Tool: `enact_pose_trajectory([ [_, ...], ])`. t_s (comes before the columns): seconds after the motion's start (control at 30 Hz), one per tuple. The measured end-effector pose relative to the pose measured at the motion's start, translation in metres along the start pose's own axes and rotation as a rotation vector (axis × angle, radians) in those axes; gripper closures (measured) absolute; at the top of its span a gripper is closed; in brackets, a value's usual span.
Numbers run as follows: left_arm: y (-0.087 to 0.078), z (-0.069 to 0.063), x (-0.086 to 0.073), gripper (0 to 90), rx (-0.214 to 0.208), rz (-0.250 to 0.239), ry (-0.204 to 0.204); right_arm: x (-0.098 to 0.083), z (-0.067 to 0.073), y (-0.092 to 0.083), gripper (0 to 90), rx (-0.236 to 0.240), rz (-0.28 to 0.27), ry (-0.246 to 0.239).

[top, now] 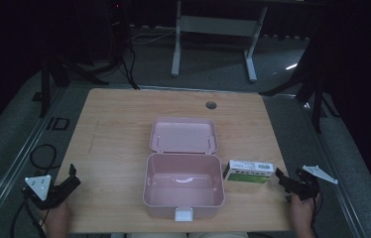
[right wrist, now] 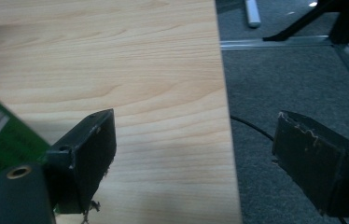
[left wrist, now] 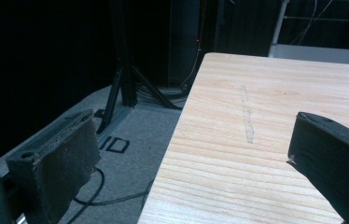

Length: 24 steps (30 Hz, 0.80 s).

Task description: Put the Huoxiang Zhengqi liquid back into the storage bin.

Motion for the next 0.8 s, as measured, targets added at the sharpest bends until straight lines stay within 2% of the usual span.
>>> enact_pose_trajectory([
  [0.17, -0.001, 0.0, 0.0, 2.1, -0.004, -0.002, 0.001, -0.002, 0.005, 0.001, 15.0, 0.045, 0.036, -0.041],
  [0.2, -0.001, -0.001, 0.0, 2.1, -0.007, -0.002, 0.002, -0.003, 0.008, 0.002, 15.9, 0.083, 0.061, -0.064],
  [0.27, -0.001, -0.001, 0.0, 2.1, -0.009, -0.001, 0.002, -0.003, 0.009, 0.0, 15.8, 0.122, 0.084, -0.071],
  [0.37, -0.001, -0.001, 0.0, 2.1, -0.012, -0.001, 0.0, -0.005, 0.009, -0.002, 13.5, 0.165, 0.116, -0.091],
  [0.53, -0.001, -0.002, 0.0, 2.1, -0.019, 0.003, 0.005, -0.013, 0.006, -0.006, 11.7, 0.226, 0.182, -0.192],
  [0.57, -0.001, -0.002, 0.0, 2.1, -0.024, 0.004, 0.001, -0.014, 0.005, -0.007, 11.8, 0.227, 0.183, -0.214],
  [0.63, -0.001, -0.002, 0.0, 2.1, -0.038, 0.0, -0.008, -0.018, 0.004, -0.011, 11.5, 0.265, 0.214, -0.25],
  [0.7, -0.001, -0.001, 0.0, 2.1, -0.039, -0.002, -0.015, -0.02, 0.003, -0.015, 11.3, 0.27, 0.227, -0.307],
  [0.73, -0.001, -0.001, 0.0, 2.1, -0.039, -0.002, -0.015, -0.02, 0.003, -0.015, 11.3, 0.27, 0.227, -0.307],
  [0.77, -0.001, -0.001, 0.0, 2.1, -0.038, 0.0, -0.014, -0.021, 0.003, -0.017, 11.2, 0.274, 0.237, -0.327],
  [0.8, -0.001, -0.001, 0.0, 2.1, -0.041, 0.001, -0.011, -0.022, 0.003, -0.023, 11.2, 0.309, 0.261, -0.37],
])
Point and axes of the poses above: each handheld gripper's, and its own axes: y roughly forward along the jaws, x roughly out of its top, z roughly to its left, the point moved 7 cm from there along y, roughly forward along the jaws, and after that the axes turned 15 degrees about -x, right-handed, at the moved point
